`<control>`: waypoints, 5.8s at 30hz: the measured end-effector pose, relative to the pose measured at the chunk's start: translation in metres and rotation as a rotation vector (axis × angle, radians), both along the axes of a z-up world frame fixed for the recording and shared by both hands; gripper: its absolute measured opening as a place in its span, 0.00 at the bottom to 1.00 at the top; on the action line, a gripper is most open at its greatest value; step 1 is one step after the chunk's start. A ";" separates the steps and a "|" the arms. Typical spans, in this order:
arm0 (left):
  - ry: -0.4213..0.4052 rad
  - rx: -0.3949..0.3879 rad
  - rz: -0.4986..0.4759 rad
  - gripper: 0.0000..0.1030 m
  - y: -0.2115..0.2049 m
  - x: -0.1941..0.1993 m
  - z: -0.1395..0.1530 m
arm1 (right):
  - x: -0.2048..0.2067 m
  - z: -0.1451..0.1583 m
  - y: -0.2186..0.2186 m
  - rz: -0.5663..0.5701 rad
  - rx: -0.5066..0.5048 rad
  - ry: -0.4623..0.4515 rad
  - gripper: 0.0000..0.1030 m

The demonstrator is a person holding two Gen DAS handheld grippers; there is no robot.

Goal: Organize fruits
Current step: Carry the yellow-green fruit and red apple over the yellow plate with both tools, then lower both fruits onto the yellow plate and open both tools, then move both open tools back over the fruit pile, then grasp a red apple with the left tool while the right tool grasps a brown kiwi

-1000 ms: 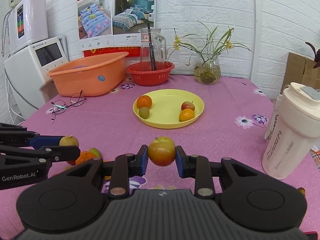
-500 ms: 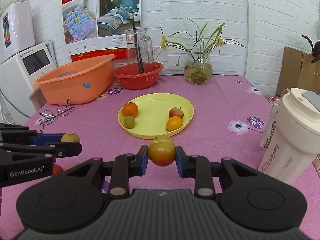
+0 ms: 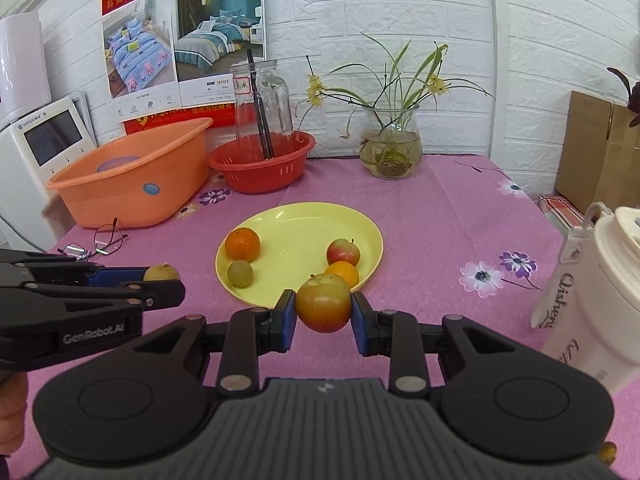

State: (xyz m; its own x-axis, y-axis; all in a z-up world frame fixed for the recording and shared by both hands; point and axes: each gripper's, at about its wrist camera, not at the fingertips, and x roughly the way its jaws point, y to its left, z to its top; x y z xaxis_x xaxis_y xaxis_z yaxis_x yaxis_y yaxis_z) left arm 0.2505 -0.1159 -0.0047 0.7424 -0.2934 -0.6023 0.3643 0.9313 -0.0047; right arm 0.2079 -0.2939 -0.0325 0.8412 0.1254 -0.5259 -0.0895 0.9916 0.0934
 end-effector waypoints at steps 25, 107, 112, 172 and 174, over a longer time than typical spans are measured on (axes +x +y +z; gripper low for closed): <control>0.084 -0.039 0.017 0.23 -0.041 0.074 -0.030 | 0.088 -0.003 -0.030 -0.102 0.108 0.000 0.71; -0.044 -0.025 0.022 0.36 0.098 -0.129 -0.028 | -0.082 -0.002 0.054 0.191 -0.036 -0.092 0.71; 0.004 -0.022 -0.020 0.38 0.102 -0.141 -0.042 | -0.098 -0.018 0.068 0.241 -0.023 -0.051 0.71; 0.032 -0.082 0.034 0.30 0.120 -0.127 -0.052 | -0.095 -0.059 0.122 0.402 -0.097 0.086 0.71; 0.031 -0.082 0.033 0.30 0.120 -0.127 -0.052 | -0.095 -0.061 0.123 0.401 -0.103 0.081 0.71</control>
